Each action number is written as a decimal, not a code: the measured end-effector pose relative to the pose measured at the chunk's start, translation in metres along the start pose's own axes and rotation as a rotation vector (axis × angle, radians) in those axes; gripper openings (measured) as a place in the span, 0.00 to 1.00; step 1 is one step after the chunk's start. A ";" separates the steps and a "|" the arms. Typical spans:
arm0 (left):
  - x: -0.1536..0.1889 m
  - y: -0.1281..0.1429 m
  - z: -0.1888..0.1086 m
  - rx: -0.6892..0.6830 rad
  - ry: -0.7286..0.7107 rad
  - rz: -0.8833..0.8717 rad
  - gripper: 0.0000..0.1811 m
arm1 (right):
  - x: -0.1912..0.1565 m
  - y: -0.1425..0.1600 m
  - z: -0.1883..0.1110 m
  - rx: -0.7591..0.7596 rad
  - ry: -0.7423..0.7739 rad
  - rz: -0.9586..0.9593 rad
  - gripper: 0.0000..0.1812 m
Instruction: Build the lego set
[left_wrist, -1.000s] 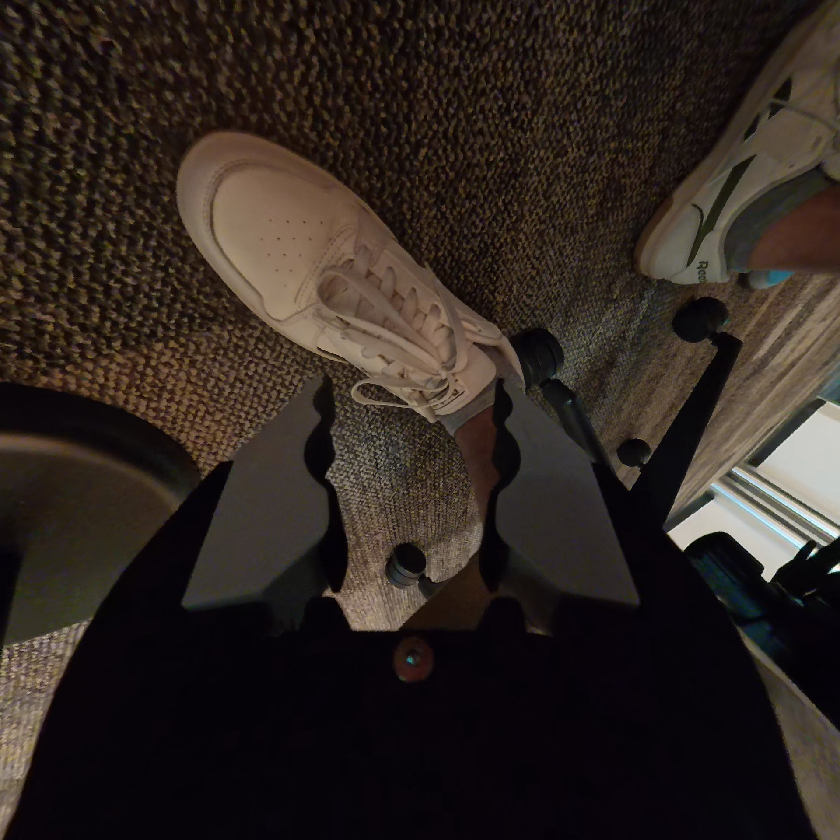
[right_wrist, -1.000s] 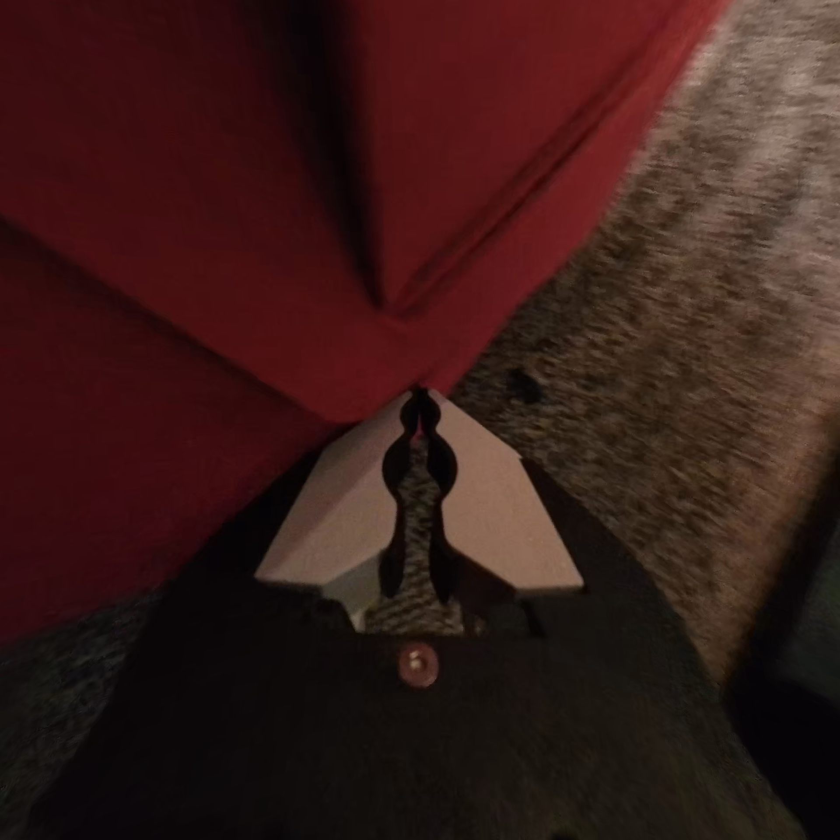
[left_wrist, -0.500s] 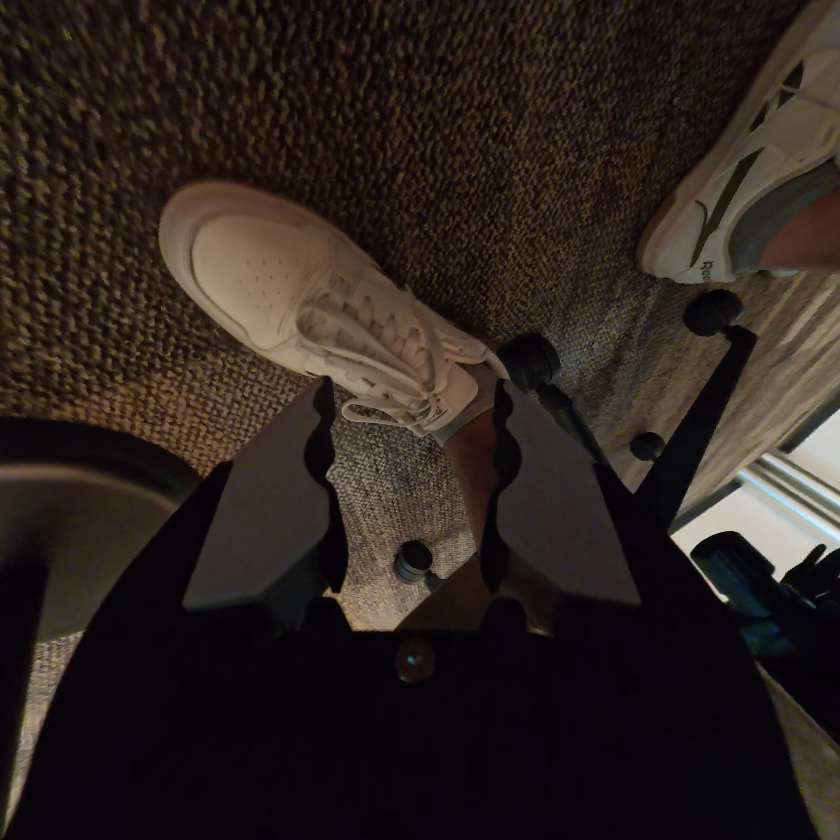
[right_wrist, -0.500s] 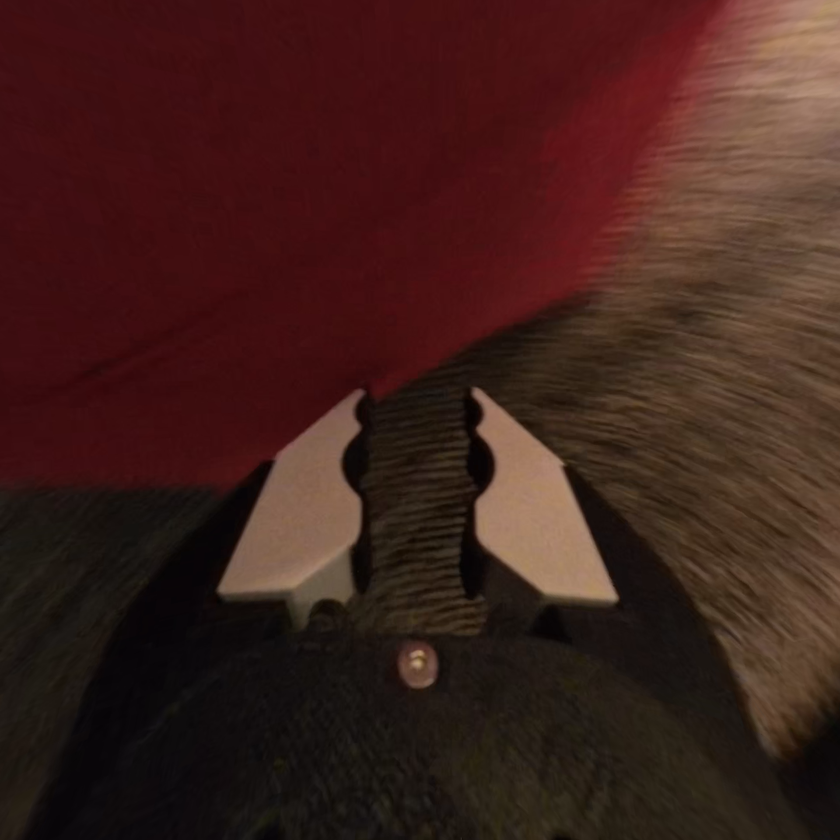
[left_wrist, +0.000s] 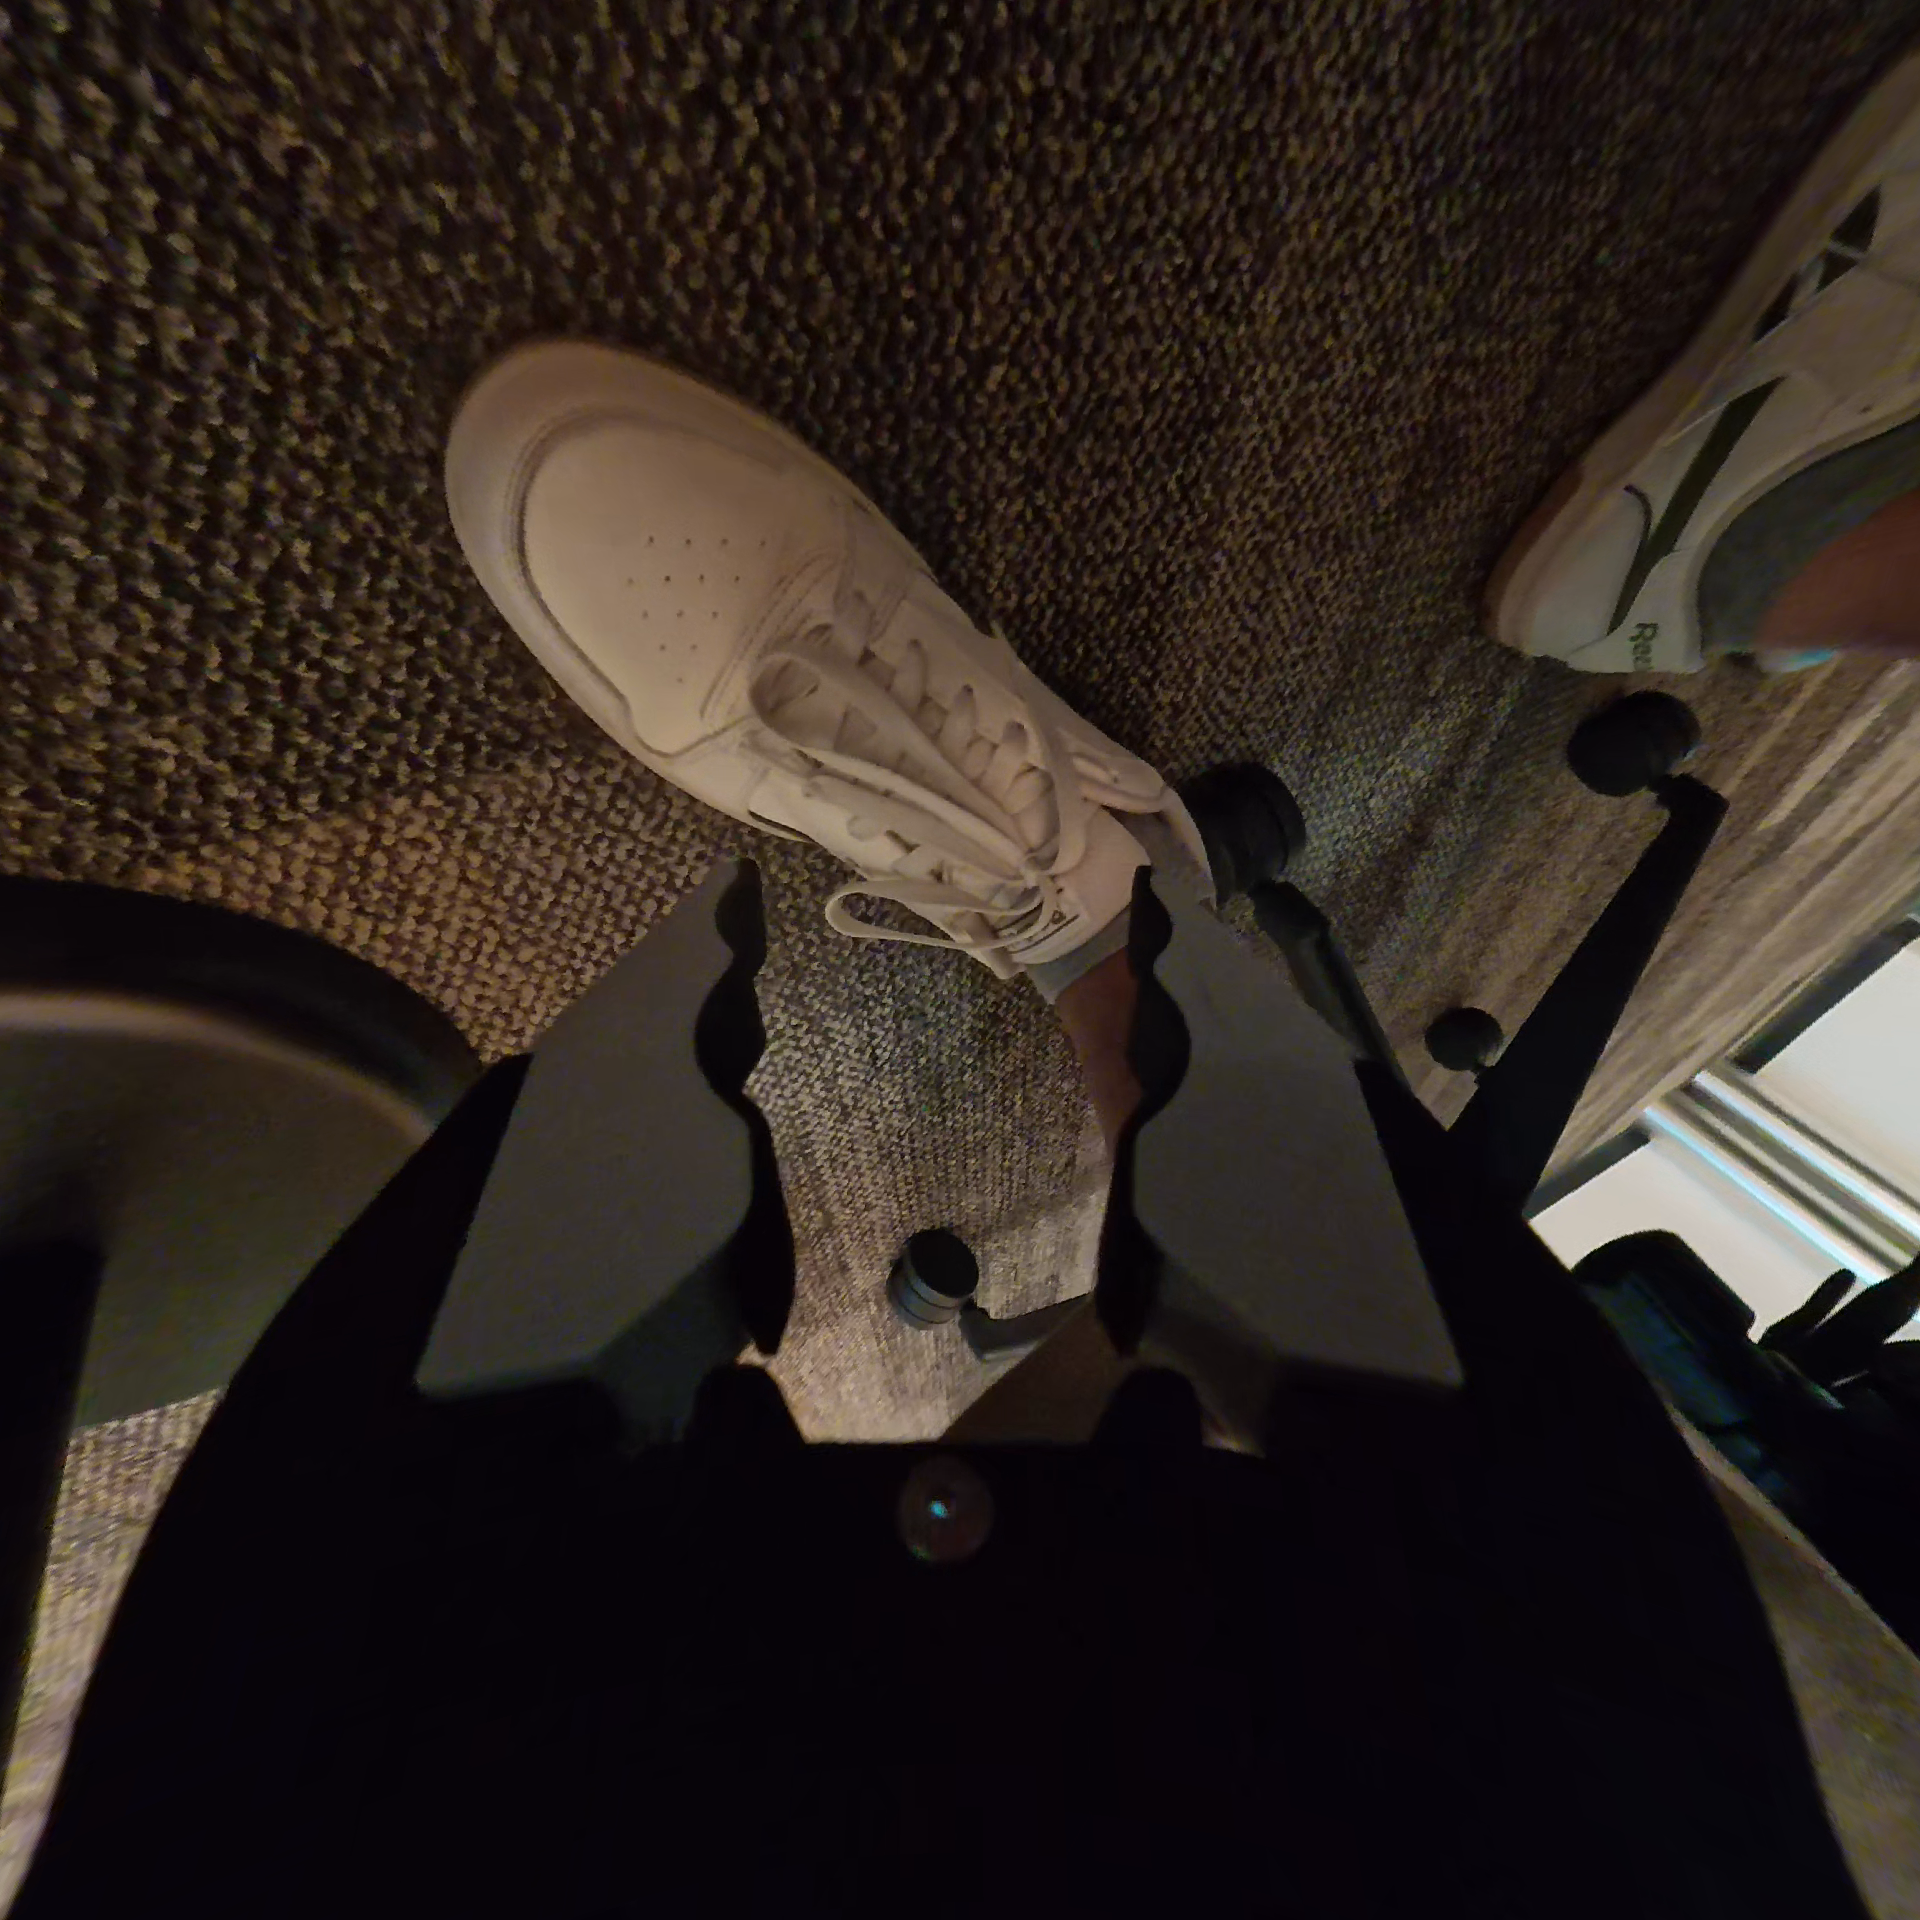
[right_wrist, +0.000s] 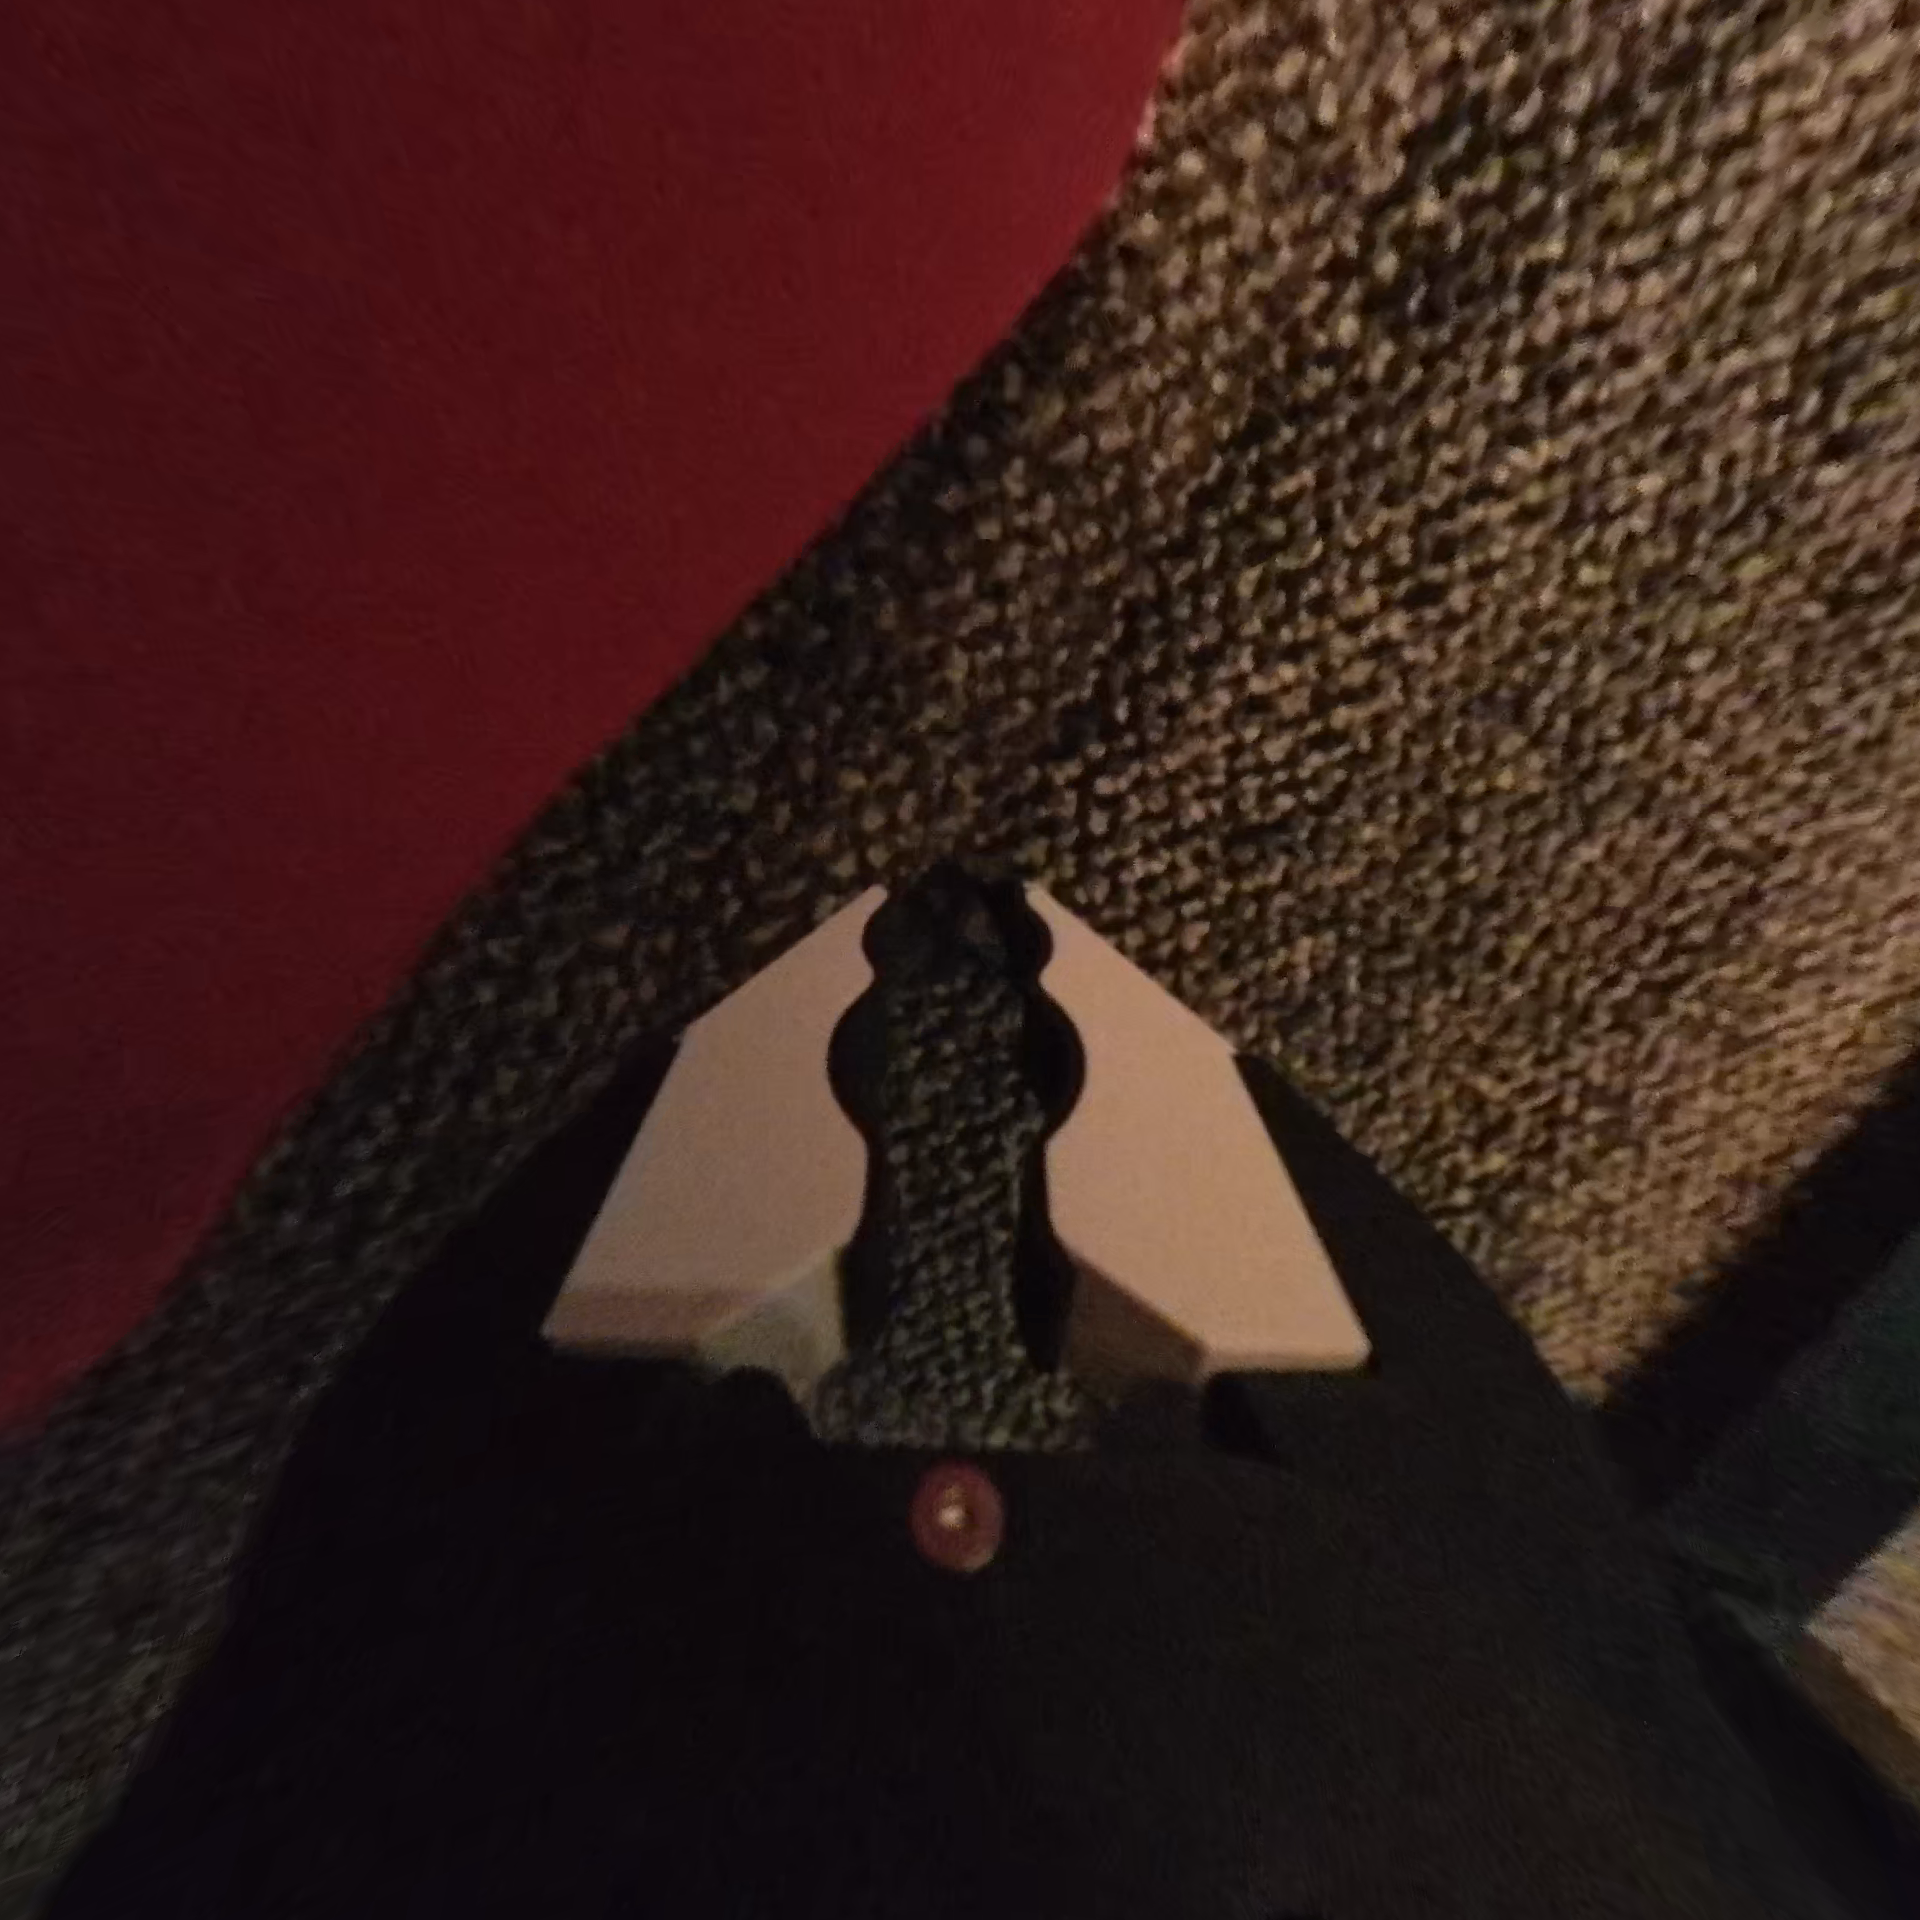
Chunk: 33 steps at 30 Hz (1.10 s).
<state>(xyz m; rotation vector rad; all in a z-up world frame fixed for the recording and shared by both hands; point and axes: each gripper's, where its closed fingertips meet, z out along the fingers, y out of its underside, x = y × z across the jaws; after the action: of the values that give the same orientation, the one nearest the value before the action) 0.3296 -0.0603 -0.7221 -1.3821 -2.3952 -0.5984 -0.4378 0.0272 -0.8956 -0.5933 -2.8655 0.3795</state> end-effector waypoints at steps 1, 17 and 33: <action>0.000 -0.001 -0.001 0.011 0.005 -0.005 0.39 | -0.001 0.003 -0.005 0.011 -0.016 0.025 0.10; 0.037 -0.016 0.005 0.278 0.127 -0.005 0.39 | -0.248 0.086 -0.179 0.218 -0.665 0.191 0.10; 0.161 0.043 -0.063 0.601 0.016 0.165 0.30 | -0.480 0.297 -0.595 0.239 -0.882 -0.583 0.10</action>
<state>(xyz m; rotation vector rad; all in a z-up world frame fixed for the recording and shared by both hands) 0.2928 0.0467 -0.5847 -1.2642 -2.1541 0.1510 0.2427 0.2183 -0.4793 0.6160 -3.4705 1.0574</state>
